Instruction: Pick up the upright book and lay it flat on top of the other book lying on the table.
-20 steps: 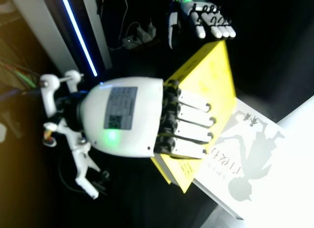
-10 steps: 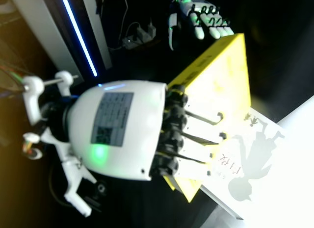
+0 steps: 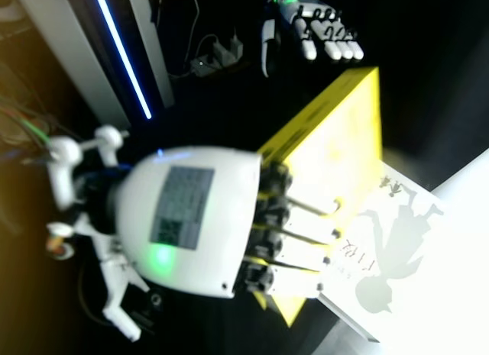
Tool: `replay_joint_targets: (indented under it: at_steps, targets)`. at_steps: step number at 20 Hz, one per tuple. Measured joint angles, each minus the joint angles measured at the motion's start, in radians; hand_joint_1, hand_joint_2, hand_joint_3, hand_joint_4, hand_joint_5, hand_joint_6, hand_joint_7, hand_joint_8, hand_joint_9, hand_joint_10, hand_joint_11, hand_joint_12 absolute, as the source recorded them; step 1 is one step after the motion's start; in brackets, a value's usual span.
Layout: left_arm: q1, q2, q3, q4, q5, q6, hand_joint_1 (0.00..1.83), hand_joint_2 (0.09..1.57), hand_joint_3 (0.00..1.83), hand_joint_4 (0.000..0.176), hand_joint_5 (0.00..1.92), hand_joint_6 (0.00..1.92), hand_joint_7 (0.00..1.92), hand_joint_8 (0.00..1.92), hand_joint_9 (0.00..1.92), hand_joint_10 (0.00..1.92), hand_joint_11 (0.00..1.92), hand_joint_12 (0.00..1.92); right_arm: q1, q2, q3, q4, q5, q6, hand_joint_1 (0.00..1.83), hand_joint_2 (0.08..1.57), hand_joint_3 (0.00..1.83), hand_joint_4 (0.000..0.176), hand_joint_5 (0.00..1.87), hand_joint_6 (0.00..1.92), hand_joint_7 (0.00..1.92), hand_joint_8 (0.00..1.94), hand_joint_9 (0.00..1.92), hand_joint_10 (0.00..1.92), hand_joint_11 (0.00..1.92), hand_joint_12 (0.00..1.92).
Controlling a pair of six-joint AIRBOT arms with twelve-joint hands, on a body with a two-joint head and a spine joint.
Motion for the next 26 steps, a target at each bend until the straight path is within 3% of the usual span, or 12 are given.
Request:
replay_joint_targets:
  at_steps: [1,2,3,4,6,10,12,14,15,22,24,26]
  targets:
    - [0.0,0.0,0.0,-0.001,0.0,0.0,0.44,1.17,0.0,0.154,0.0,0.0,0.0,0.0,0.0,0.0,0.0,0.0,-0.006,0.001,-0.007,-0.013,0.005,-0.004,1.32,0.91,0.9,0.0,0.71,1.76,0.6,1.85,0.63,1.89,0.74,1.92]
    - [0.0,0.0,0.0,-0.001,-0.002,-0.001,0.47,1.19,0.01,0.151,0.0,0.0,0.0,0.0,0.0,0.0,0.0,0.0,-0.014,0.003,-0.019,-0.024,0.007,-0.006,1.15,0.81,1.06,0.0,0.8,1.76,0.71,1.82,0.83,1.92,0.78,1.92]
    - [0.0,0.0,0.0,-0.001,-0.001,-0.001,0.47,1.19,0.01,0.162,0.0,0.0,0.0,0.0,0.0,0.0,0.0,0.0,-0.016,0.006,-0.03,-0.049,0.006,-0.012,1.29,0.92,0.83,0.0,0.74,1.62,0.62,1.83,0.66,1.86,0.71,1.92]
    - [0.0,0.0,0.0,-0.001,-0.002,-0.001,0.47,1.19,0.01,0.162,0.0,0.0,0.0,0.0,0.0,0.0,0.0,0.0,-0.017,0.008,-0.035,-0.058,0.006,-0.014,1.29,0.92,0.83,0.0,0.74,1.62,0.62,1.83,0.66,1.86,0.71,1.92]
    - [0.005,0.0,0.0,-0.001,-0.005,-0.002,0.48,1.19,0.01,0.161,0.0,0.0,0.0,0.0,0.0,0.0,0.0,0.0,-0.028,0.01,-0.039,-0.068,0.013,-0.018,1.21,0.79,1.04,0.0,0.84,1.59,0.72,1.89,0.82,1.91,0.76,1.92]
    - [0.005,0.0,0.0,-0.003,-0.003,-0.003,0.46,1.19,0.0,0.141,0.0,0.0,0.0,0.0,0.0,0.0,0.0,0.0,-0.032,0.011,-0.031,-0.055,0.006,-0.021,1.2,0.75,1.1,0.0,0.89,1.5,0.74,1.94,0.89,1.92,0.79,1.92]
    - [0.005,0.0,0.0,-0.003,-0.002,-0.003,0.46,1.18,0.0,0.16,0.0,0.0,0.0,0.0,0.0,0.0,0.0,0.0,-0.032,0.012,-0.031,-0.048,0.005,-0.021,1.18,0.76,1.13,0.0,0.87,1.63,0.72,1.93,0.87,1.92,0.82,1.92]
    - [0.005,0.0,-0.001,-0.004,-0.003,-0.004,0.42,1.18,0.0,0.146,0.0,0.0,0.0,0.0,0.0,0.0,0.0,0.0,-0.032,0.015,-0.037,-0.045,0.005,-0.021,1.16,0.76,1.12,0.0,0.85,1.68,0.75,1.85,0.87,1.92,0.85,1.92]
    - [0.005,0.0,-0.001,-0.005,-0.003,-0.004,0.44,1.18,0.0,0.158,0.0,0.0,0.0,0.0,0.0,0.0,0.0,0.0,-0.032,0.016,-0.037,-0.047,0.005,-0.021,1.29,0.84,1.03,0.0,0.7,1.87,0.68,1.84,0.71,1.92,0.83,1.92]
    - [0.006,0.0,-0.001,-0.009,-0.003,-0.004,0.42,1.17,0.0,0.162,0.0,0.0,0.0,0.0,0.0,0.0,0.0,0.0,0.001,0.036,-0.046,-0.022,0.012,-0.024,1.34,0.78,1.13,0.0,0.75,1.92,0.73,1.8,0.72,1.91,0.75,1.92]
    - [0.006,0.0,-0.001,-0.008,-0.003,-0.004,0.41,1.16,0.0,0.143,0.0,0.0,0.0,0.0,0.0,0.0,0.0,0.0,0.034,0.047,-0.046,-0.01,0.037,-0.024,1.38,0.71,1.22,0.0,0.82,1.92,0.8,1.79,0.77,1.87,0.78,1.92]
    - [0.006,0.0,-0.001,-0.008,-0.003,-0.004,0.41,1.16,0.0,0.16,0.0,0.0,0.0,0.0,0.0,0.0,0.0,0.0,0.048,0.051,-0.047,-0.01,0.041,-0.026,1.34,0.76,1.18,0.0,0.79,1.92,0.73,1.85,0.73,1.92,0.8,1.92]
